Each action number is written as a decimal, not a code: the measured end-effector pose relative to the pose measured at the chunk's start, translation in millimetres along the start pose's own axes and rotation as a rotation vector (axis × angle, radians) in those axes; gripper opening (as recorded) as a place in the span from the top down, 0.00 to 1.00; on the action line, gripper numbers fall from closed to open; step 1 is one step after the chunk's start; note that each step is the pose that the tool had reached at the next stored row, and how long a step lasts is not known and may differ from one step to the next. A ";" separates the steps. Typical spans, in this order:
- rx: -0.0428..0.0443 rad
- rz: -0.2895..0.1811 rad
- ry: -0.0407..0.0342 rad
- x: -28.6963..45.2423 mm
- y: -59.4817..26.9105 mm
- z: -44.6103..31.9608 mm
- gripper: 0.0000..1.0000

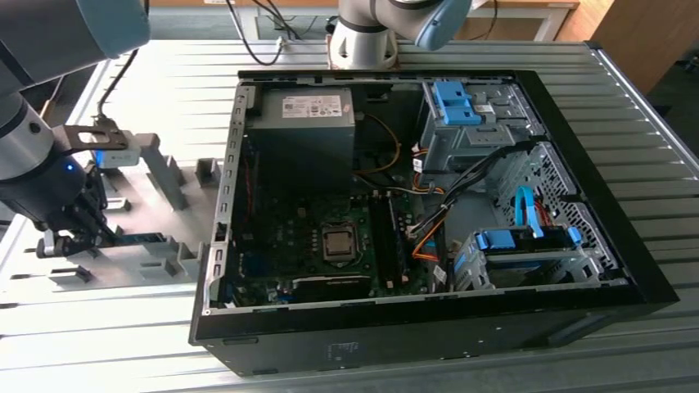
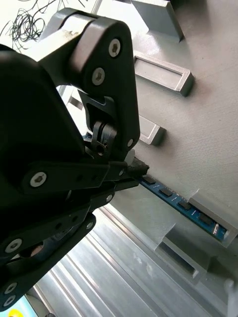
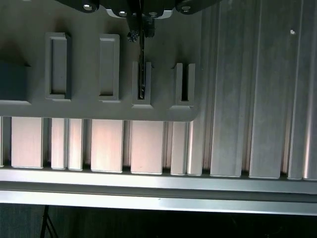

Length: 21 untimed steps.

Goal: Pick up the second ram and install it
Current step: 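Pick up the second ram and move it above second insertion slot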

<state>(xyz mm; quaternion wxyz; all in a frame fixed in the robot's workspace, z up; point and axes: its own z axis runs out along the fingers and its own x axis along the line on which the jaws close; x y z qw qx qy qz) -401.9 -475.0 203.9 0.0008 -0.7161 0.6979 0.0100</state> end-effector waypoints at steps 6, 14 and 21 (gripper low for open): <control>0.0001 0.000 0.0000 0.0 0.0 -1.2 0.86; 0.0001 0.000 0.0000 -0.1 0.1 -4.0 0.86; 0.0000 0.000 0.0007 -0.1 0.0 -5.5 0.86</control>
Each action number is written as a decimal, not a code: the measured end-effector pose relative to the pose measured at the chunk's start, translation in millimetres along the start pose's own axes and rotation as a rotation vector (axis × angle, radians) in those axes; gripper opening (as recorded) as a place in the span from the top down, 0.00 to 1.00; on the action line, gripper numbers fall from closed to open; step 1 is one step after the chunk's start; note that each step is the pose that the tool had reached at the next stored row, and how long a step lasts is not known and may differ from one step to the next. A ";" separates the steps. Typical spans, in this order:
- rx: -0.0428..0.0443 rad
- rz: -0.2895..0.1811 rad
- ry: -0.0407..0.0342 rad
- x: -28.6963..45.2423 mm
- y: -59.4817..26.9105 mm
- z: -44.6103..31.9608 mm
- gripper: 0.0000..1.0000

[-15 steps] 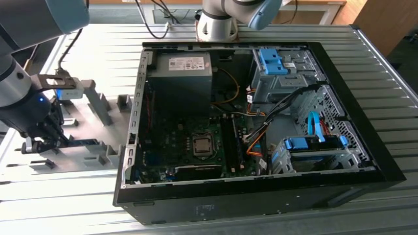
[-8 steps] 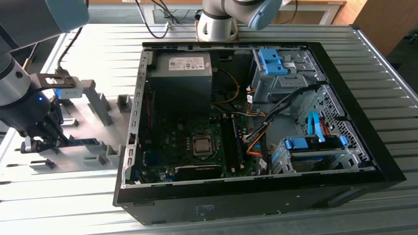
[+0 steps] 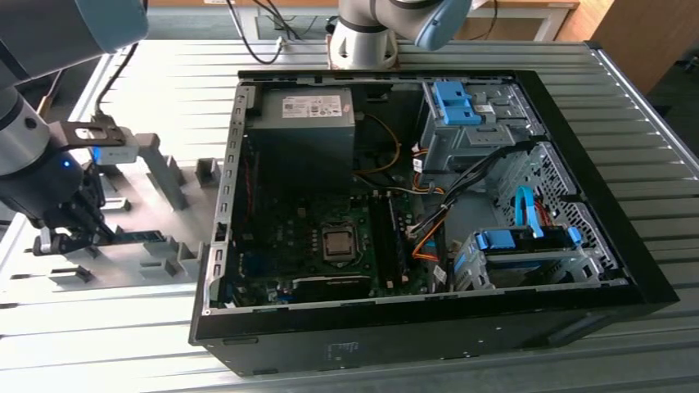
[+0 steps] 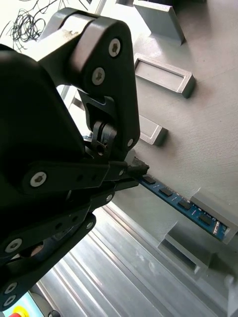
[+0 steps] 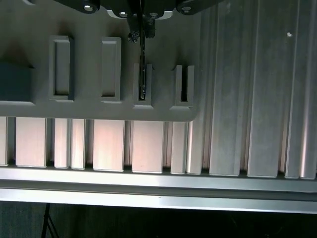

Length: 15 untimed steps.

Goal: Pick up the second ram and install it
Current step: 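Pick up the second ram and move it above second insertion slot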

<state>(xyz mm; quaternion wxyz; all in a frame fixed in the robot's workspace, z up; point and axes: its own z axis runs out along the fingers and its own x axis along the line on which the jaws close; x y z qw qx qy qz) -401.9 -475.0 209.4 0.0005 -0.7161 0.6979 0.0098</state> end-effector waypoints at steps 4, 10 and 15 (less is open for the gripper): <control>0.0000 0.000 0.0005 0.0 0.0 -0.8 0.86; 0.0001 0.000 0.0014 -0.1 0.0 -2.0 0.86; -0.0001 0.000 0.0020 -0.1 0.0 -3.5 0.86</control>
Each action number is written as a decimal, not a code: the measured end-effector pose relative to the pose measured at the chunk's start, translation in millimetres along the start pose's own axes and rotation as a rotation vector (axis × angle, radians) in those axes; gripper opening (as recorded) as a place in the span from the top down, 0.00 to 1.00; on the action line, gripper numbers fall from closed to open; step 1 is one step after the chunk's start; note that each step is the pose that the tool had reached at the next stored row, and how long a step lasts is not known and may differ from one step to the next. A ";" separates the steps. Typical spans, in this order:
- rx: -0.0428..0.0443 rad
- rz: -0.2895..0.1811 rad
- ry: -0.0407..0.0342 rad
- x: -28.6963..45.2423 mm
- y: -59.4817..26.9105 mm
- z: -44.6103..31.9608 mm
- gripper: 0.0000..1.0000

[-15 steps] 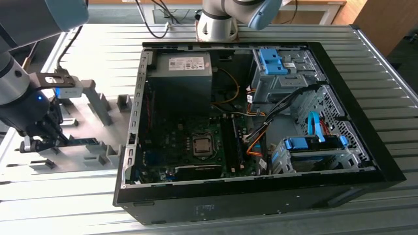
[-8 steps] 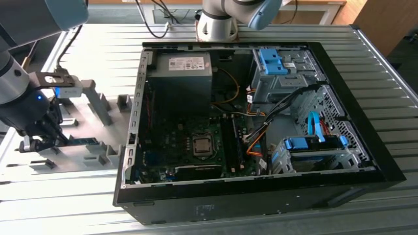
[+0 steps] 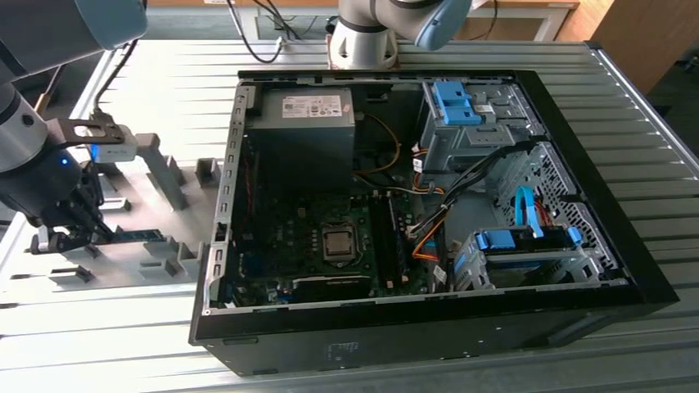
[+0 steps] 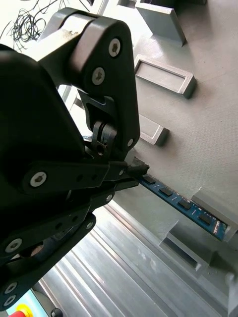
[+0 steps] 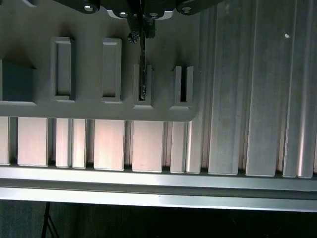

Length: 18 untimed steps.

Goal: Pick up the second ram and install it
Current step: 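Pick up the second ram and move it above second insertion slot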

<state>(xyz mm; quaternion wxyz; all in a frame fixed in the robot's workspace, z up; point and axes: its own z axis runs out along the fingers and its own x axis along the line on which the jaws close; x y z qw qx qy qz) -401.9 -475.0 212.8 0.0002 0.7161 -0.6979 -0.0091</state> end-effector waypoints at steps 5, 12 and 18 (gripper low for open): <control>0.0000 0.000 0.0009 0.0 0.1 -2.3 0.86; 0.0000 0.000 0.0026 -0.1 0.1 -6.5 0.86; -0.0001 0.000 0.0039 -0.1 0.2 -10.2 0.86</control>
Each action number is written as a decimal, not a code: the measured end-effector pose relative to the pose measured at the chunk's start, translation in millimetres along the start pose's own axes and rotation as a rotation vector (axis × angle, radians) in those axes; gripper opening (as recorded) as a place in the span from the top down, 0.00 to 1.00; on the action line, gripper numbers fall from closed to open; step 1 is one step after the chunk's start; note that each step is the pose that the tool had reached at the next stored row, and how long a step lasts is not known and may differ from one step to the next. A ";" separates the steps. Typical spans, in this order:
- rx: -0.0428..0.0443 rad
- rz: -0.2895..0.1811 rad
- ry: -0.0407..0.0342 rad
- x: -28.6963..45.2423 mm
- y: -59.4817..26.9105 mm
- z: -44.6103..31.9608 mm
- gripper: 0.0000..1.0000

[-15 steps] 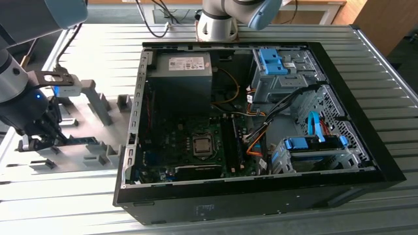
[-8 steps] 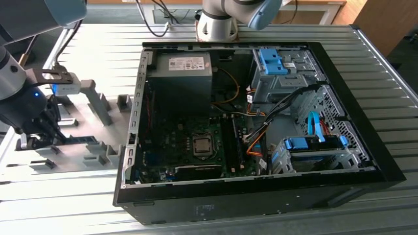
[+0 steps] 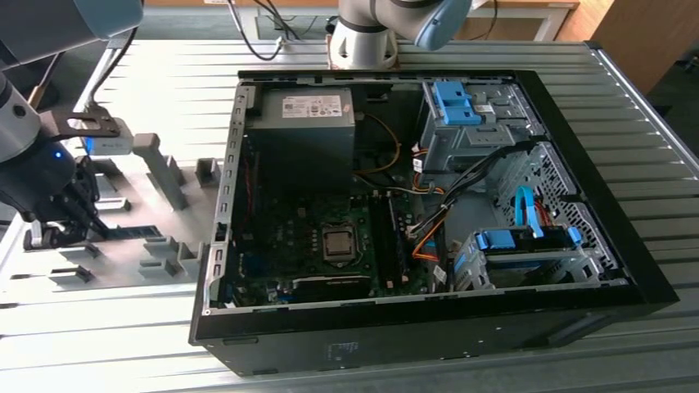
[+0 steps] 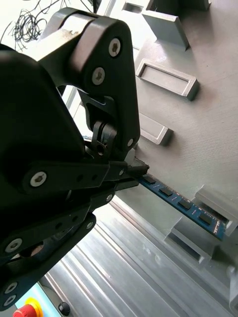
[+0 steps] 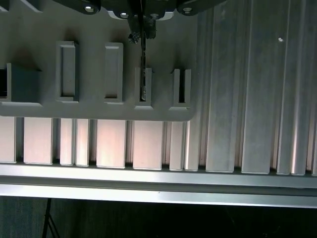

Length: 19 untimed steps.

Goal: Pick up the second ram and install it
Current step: 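Pick up the second ram and move it above second insertion slot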

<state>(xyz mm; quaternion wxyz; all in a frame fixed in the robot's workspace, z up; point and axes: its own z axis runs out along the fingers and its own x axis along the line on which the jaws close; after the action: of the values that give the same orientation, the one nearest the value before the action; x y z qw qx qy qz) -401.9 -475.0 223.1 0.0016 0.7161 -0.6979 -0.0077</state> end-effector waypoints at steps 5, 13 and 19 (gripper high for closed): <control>0.0002 0.000 0.0002 0.0 0.0 -2.3 0.86; -0.0001 0.000 0.0004 0.0 0.0 -2.9 0.86; -0.0001 0.000 0.0003 0.0 0.1 -5.3 0.86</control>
<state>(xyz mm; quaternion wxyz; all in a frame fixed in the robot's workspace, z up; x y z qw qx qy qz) -401.9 -475.0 228.3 0.0018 0.7161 -0.6979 -0.0076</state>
